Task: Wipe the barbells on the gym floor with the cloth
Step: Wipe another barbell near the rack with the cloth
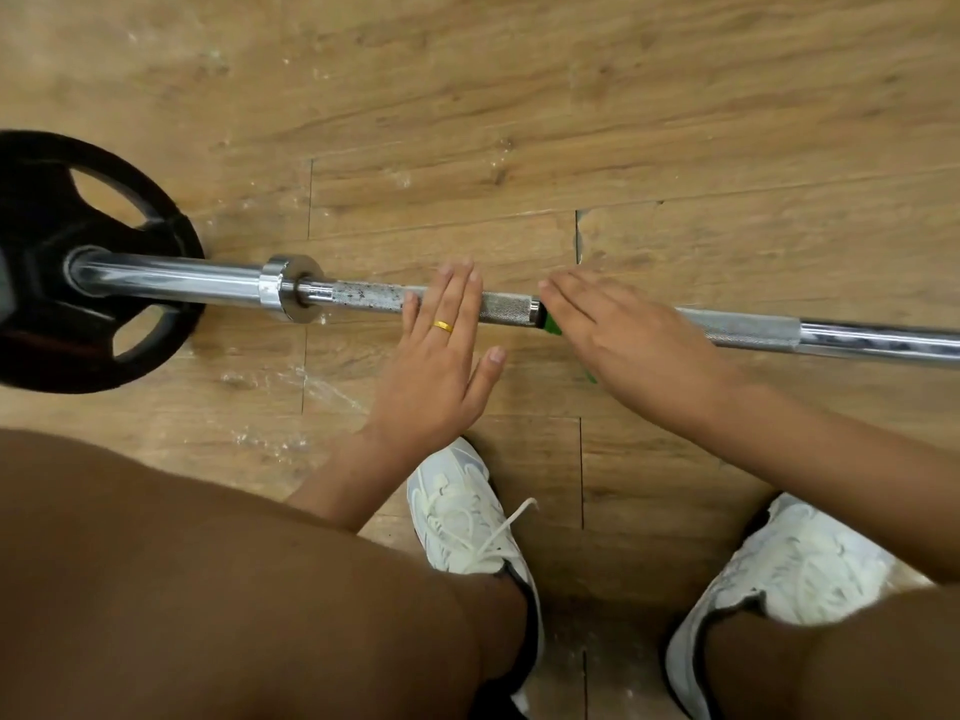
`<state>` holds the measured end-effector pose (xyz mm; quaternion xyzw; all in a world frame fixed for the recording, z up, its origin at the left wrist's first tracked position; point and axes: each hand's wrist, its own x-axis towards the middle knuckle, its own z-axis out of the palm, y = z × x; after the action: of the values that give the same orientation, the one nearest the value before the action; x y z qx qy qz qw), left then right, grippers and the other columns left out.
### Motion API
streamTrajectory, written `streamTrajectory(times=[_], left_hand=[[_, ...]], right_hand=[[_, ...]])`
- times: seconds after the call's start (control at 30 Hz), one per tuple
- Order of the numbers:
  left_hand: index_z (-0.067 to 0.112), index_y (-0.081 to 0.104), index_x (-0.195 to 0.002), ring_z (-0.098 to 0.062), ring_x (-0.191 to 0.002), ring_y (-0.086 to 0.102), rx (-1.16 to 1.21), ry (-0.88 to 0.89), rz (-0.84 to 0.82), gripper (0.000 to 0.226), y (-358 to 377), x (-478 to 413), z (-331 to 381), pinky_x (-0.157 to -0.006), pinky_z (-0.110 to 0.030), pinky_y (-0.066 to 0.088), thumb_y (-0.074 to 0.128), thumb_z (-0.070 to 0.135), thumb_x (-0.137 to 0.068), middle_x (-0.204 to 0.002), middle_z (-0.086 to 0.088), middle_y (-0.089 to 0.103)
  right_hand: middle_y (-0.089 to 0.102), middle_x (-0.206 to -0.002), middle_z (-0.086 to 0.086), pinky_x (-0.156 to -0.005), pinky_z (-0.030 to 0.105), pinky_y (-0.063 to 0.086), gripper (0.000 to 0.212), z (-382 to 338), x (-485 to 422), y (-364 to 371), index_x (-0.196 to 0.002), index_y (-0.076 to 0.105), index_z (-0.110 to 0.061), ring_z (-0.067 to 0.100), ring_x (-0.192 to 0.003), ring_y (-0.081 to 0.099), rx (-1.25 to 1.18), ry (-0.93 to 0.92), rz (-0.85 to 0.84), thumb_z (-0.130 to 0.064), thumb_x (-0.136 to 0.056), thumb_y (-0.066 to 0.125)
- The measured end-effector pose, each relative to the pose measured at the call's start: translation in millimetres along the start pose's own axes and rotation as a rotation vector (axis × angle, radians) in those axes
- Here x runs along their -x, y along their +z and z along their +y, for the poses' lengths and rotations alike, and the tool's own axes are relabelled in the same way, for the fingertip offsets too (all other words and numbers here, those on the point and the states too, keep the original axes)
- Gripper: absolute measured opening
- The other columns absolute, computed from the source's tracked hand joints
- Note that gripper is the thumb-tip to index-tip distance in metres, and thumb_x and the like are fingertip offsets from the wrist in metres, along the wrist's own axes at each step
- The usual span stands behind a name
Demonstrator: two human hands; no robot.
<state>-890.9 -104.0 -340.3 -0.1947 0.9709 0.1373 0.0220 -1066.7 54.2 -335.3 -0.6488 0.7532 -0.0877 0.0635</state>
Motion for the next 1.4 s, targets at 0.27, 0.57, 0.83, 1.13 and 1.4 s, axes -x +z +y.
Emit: streamTrajectory(times=[0.27,0.57,0.83,1.13,1.4], left_hand=[[0.006,0.01,-0.161,-0.019,-0.156,-0.006,0.008,0.018,0.019,0.067,3.8,13.4,-0.2,-0.126,-0.044,-0.005,0.029,0.043,-0.107,-0.169,-0.008,0.004],[0.003,0.012,-0.16,-0.022,-0.156,-0.001,0.044,-0.029,0.059,0.067,12.3,25.0,10.4,-0.126,-0.049,0.002,0.03,0.041,-0.107,-0.169,-0.01,0.006],[0.006,0.007,-0.161,-0.021,-0.156,-0.006,0.04,-0.003,-0.003,0.068,8.2,26.1,4.4,-0.126,-0.047,-0.002,0.03,0.041,-0.107,-0.17,-0.007,0.0],[0.008,0.011,-0.161,-0.018,-0.156,-0.002,0.009,0.002,-0.023,0.067,2.0,-0.2,-1.9,-0.126,-0.045,-0.001,0.027,0.045,-0.107,-0.17,-0.005,0.005],[0.011,0.009,-0.162,-0.016,-0.156,-0.003,0.028,-0.007,-0.08,0.07,-11.8,-38.7,-7.2,-0.124,-0.04,-0.004,0.02,0.05,-0.105,-0.17,-0.003,0.001]], right_hand=[[0.039,-0.153,0.025,-0.111,0.048,0.039,0.066,14.8,36.9,2.0,-0.15,0.035,0.006,0.04,-0.14,0.04,0.008,-0.075,-0.001,0.009,-0.089,0.06],[0.04,-0.153,0.025,-0.106,0.054,0.047,0.066,-5.5,17.0,-0.6,-0.15,0.037,0.004,0.039,-0.142,0.04,-0.04,-0.131,-0.05,0.006,-0.085,0.05],[0.044,-0.148,0.027,-0.112,0.053,0.041,0.059,-6.4,30.4,0.9,-0.147,0.039,0.007,0.041,-0.141,0.041,-0.013,-0.034,-0.028,0.007,-0.088,0.039],[0.037,-0.156,0.023,-0.116,0.044,0.028,0.063,6.6,34.5,-8.0,-0.151,0.033,0.005,0.037,-0.146,0.033,0.026,-0.02,0.028,0.008,-0.088,0.035],[0.043,-0.15,0.023,-0.113,0.049,0.04,0.063,7.0,-28.7,-4.8,-0.149,0.036,0.004,0.038,-0.141,0.04,0.038,0.04,0.001,0.005,-0.087,0.041]])
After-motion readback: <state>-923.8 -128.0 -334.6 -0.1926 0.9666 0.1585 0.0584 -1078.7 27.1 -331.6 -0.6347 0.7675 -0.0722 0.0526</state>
